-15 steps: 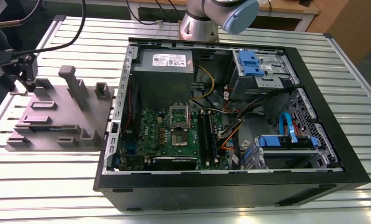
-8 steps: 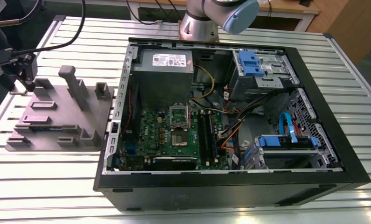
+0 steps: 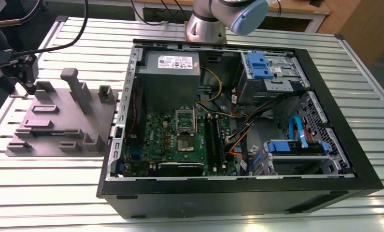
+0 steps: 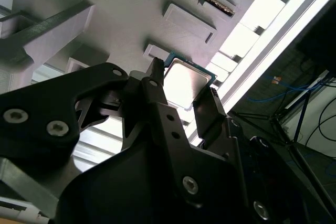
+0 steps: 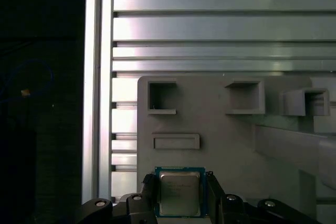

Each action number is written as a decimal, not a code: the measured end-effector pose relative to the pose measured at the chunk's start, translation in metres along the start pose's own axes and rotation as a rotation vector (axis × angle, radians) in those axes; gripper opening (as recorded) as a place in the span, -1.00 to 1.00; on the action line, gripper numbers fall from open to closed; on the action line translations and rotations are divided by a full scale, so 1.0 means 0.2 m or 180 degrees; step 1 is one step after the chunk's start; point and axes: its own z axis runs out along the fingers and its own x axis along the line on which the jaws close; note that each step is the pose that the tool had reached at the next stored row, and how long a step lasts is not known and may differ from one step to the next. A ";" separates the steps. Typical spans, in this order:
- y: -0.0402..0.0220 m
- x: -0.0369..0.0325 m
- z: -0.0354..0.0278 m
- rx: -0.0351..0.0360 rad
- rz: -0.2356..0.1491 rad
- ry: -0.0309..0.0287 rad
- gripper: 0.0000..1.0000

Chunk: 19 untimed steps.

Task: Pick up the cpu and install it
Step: 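Pick up the cpu and move it towards the insertion slot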

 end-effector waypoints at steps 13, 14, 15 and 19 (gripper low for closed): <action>0.000 -0.004 -0.009 0.0000 0.0000 0.0001 -0.05; 0.001 -0.004 -0.011 0.0000 0.0000 0.0000 -0.05; 0.001 -0.004 -0.013 0.0000 0.0000 0.0000 -0.05; 0.001 -0.003 -0.021 0.0000 0.0000 0.0000 -0.05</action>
